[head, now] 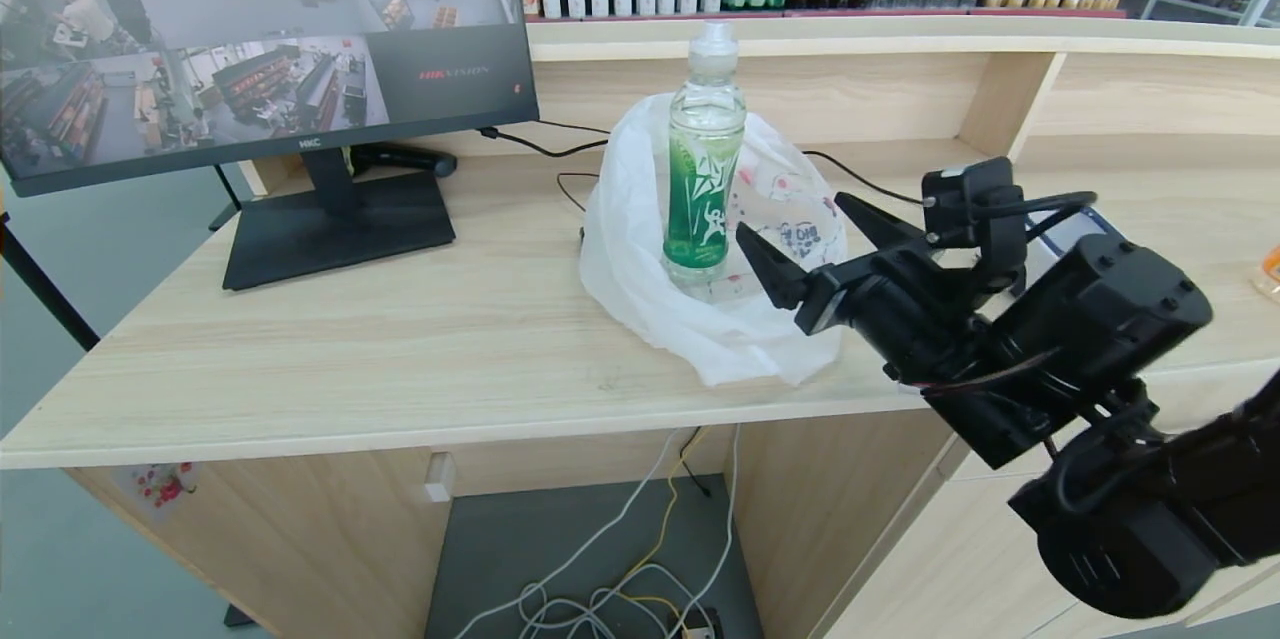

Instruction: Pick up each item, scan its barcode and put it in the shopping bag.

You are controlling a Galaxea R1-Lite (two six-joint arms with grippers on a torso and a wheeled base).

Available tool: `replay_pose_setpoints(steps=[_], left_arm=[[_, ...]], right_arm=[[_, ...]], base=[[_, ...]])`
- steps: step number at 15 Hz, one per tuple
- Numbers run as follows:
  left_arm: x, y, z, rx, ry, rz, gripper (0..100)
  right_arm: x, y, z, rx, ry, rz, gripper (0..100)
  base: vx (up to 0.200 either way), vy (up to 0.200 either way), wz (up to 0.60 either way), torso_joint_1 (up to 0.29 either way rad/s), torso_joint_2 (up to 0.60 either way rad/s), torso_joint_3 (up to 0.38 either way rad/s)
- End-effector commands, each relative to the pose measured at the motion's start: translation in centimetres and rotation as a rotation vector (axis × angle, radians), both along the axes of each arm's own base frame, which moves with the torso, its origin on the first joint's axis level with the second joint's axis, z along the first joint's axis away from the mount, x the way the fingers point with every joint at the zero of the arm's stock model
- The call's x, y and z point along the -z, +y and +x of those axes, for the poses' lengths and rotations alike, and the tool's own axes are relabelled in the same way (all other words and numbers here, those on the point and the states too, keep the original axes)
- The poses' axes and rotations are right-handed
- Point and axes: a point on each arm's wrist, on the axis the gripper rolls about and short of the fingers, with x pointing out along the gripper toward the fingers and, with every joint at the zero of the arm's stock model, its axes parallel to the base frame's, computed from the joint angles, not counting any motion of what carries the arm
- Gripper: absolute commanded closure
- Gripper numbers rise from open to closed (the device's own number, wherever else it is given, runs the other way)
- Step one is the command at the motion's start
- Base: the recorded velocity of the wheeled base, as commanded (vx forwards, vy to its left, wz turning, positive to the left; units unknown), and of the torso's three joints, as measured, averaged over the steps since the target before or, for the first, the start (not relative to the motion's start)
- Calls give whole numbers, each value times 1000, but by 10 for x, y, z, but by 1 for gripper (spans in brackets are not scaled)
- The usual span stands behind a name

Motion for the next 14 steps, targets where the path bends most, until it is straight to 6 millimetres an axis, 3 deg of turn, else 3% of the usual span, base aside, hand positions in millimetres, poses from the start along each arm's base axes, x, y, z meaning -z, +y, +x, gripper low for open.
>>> replay_pose_setpoints(steps=[1,5,11,14], left_arm=[[0,0,0,0,0,0,0],[0,0,0,0,0,0,0],[0,0,0,0,0,0,0],[0,0,0,0,0,-3,0]], right_arm=[[-2,-9,-17,-8,-18,-6,0],[-11,-8,-18,-46,-72,-14,0],[-15,-9,-19,-55,-64,28,0],[-16,-10,-17,-48,-70,33,0]], base=[[0,0,0,0,0,0],[-150,0,0,-1,1,-3],[0,0,0,0,0,0],[0,-200,0,10,9,2]])
